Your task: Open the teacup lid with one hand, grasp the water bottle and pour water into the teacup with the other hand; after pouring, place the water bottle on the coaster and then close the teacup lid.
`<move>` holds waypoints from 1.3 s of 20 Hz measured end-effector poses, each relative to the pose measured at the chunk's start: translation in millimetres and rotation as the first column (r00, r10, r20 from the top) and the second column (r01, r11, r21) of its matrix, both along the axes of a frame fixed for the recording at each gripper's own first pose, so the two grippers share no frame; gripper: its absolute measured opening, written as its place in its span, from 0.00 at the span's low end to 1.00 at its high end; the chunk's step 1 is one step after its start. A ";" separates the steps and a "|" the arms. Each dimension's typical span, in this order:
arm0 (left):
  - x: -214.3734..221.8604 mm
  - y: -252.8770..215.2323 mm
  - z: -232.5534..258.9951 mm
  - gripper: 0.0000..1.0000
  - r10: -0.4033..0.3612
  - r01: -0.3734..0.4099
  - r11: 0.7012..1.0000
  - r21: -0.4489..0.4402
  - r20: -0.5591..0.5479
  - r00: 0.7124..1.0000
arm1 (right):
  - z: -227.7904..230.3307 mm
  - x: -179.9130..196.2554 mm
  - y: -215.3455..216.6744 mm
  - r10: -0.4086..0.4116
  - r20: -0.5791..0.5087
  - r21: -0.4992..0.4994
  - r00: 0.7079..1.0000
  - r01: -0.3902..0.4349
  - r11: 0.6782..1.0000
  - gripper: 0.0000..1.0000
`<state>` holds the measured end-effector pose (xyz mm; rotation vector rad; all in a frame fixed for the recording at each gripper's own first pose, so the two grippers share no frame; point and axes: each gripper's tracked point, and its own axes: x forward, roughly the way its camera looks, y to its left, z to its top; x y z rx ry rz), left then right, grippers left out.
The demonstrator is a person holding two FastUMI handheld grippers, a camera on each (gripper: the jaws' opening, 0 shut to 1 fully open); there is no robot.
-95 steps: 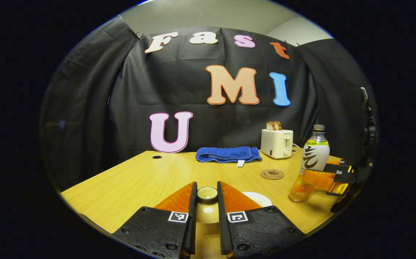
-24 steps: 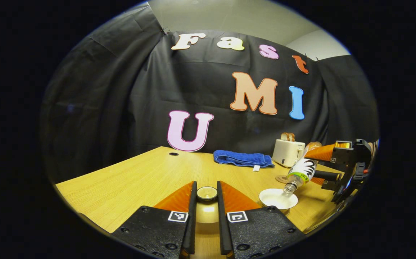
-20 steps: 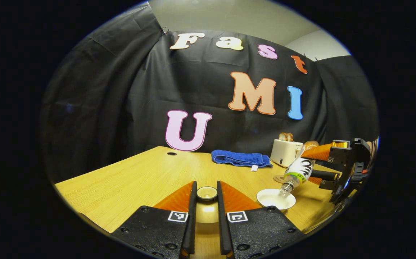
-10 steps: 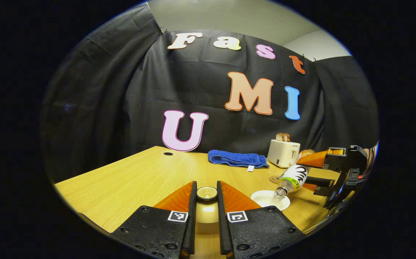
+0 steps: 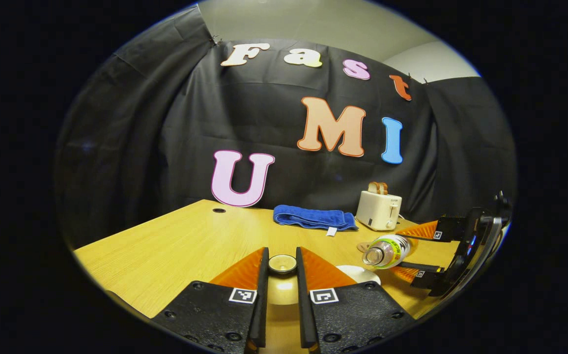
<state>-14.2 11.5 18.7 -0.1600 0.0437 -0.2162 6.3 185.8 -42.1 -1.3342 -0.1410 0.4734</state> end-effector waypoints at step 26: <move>-7.9 -61.8 23.5 0.25 -0.128 0.127 0.991 0.036 0.034 0.991 | 45.8 107.5 -56.5 -0.076 -0.381 0.818 0.922 0.374 0.438 0.73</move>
